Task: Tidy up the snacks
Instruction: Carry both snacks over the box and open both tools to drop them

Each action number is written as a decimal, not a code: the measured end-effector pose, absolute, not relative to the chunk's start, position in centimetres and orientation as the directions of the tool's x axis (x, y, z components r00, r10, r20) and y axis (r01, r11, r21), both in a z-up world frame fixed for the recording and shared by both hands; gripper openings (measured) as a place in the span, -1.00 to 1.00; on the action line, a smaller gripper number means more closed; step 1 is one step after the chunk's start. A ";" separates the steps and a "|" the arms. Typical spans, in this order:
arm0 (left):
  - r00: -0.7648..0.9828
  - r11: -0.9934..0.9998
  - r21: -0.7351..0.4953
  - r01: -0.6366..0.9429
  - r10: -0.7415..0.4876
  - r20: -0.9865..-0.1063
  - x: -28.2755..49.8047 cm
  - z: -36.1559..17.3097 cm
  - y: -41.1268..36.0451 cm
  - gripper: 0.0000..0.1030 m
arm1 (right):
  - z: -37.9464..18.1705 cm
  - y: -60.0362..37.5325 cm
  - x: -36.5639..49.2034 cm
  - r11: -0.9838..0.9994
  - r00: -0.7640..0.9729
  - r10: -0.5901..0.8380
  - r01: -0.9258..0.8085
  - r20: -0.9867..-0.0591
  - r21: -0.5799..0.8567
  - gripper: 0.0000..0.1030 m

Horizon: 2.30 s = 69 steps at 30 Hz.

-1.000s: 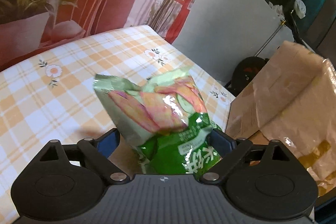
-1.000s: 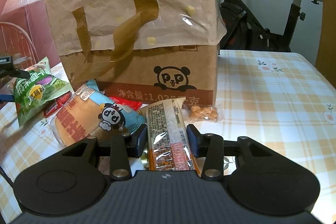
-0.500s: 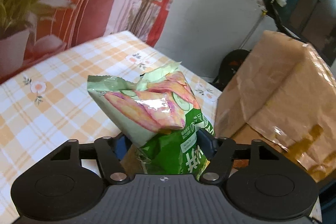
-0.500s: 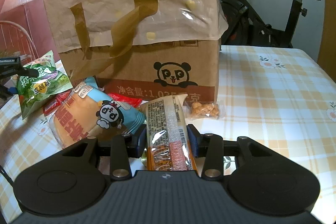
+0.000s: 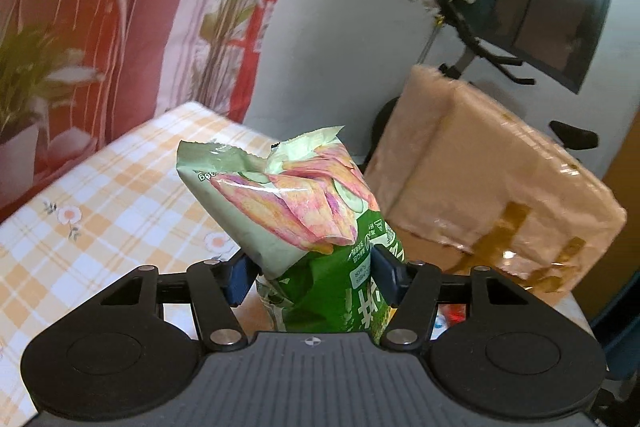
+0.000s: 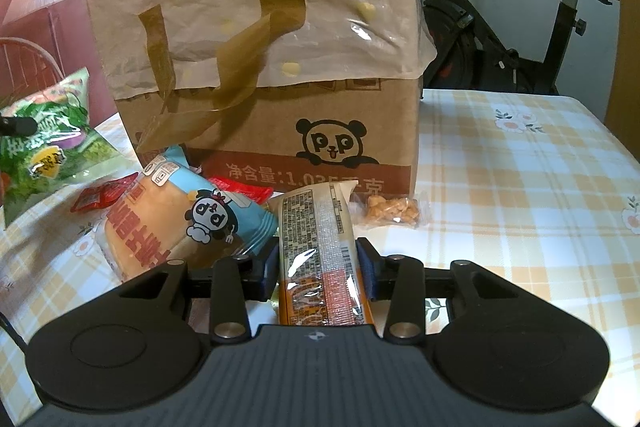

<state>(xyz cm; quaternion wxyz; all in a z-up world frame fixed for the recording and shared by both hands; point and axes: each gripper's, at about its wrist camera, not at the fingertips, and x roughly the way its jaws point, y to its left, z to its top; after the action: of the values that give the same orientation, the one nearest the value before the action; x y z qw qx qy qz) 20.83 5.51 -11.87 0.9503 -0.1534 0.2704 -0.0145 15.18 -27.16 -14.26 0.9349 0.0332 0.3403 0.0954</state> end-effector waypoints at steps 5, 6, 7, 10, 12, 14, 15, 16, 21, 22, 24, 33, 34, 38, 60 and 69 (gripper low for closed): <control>0.882 0.956 -0.293 -0.028 -0.114 -0.458 19.5 -10.0 5.2 0.22 | -13.5 -27.2 14.4 0.982 0.772 0.190 -0.150 -0.607 0.116 -0.19; 0.886 0.955 -0.296 -0.029 -0.112 -0.450 19.4 -9.6 5.3 0.22 | -13.3 -27.2 14.3 0.982 0.773 0.190 -0.151 -0.605 0.115 -0.19; 0.892 0.954 -0.299 -0.030 -0.109 -0.439 19.2 -9.2 5.4 0.22 | -13.0 -27.2 14.1 0.982 0.775 0.191 -0.153 -0.602 0.114 -0.19; 0.909 0.951 -0.308 -0.029 -0.103 -0.404 18.8 -7.8 5.5 0.22 | -11.9 -27.5 13.7 0.980 0.790 0.197 -0.158 -0.581 0.118 -0.19; 0.921 0.952 -0.306 -0.019 -0.102 -0.376 18.5 -6.7 5.5 0.22 | -11.0 -27.8 13.4 0.980 0.803 0.199 -0.158 -0.561 0.122 -0.19; 0.932 0.954 -0.300 -0.004 -0.105 -0.348 18.5 -5.7 5.3 0.22 | -9.9 -28.1 13.3 0.978 0.818 0.207 -0.163 -0.536 0.128 -0.19; 0.937 0.954 -0.298 0.007 -0.110 -0.331 18.4 -5.0 5.3 0.22 | -9.2 -28.2 13.2 0.977 0.826 0.213 -0.170 -0.522 0.130 -0.19; 0.942 0.955 -0.298 0.016 -0.114 -0.315 18.4 -4.5 5.2 0.22 | -8.6 -28.3 13.1 0.975 0.831 0.220 -0.178 -0.511 0.131 -0.19; 0.960 0.954 -0.296 0.051 -0.129 -0.249 18.6 -1.8 4.5 0.23 | -5.3 -28.3 12.7 0.965 0.855 0.262 -0.239 -0.448 0.108 -0.19; 0.962 0.953 -0.298 0.060 -0.134 -0.236 18.7 -1.3 4.3 0.23 | -4.6 -28.3 12.6 0.962 0.860 0.272 -0.250 -0.432 0.108 -0.19; 0.967 0.950 -0.301 0.080 -0.147 -0.206 18.9 -0.2 3.7 0.23 | -3.3 -28.5 12.5 0.956 0.868 0.293 -0.267 -0.402 0.121 -0.19; 0.973 0.954 -0.246 0.172 -0.203 -0.109 23.4 3.7 -0.2 0.18 | 1.8 -27.6 13.7 0.938 0.895 0.347 -0.322 -0.282 0.132 -0.20; 0.972 0.954 -0.242 0.179 -0.209 -0.105 24.4 3.9 -0.7 0.17 | 2.3 -27.5 14.0 0.937 0.896 0.348 -0.326 -0.274 0.125 -0.20; 0.962 0.948 -0.246 0.201 -0.239 -0.136 29.3 3.8 -3.0 0.15 | 4.2 -27.0 16.0 0.938 0.905 0.347 -0.334 -0.246 0.093 -0.20; 0.809 0.950 0.061 0.305 -0.225 -0.542 37.3 -1.3 -8.7 0.51 | 4.4 -27.6 23.7 0.963 0.896 0.270 -0.258 -0.353 0.082 -0.20; 0.869 0.964 -0.059 0.261 -0.261 -0.420 35.6 1.0 -4.9 0.19 | 4.4 -27.0 26.4 0.970 0.897 0.242 -0.215 -0.370 0.111 -0.20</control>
<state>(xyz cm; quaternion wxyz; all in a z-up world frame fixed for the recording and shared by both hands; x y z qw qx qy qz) 35.58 -4.92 1.01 0.9668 -0.0001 0.2170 -0.1351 26.44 -26.99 4.37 0.9733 0.0337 0.1942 0.1174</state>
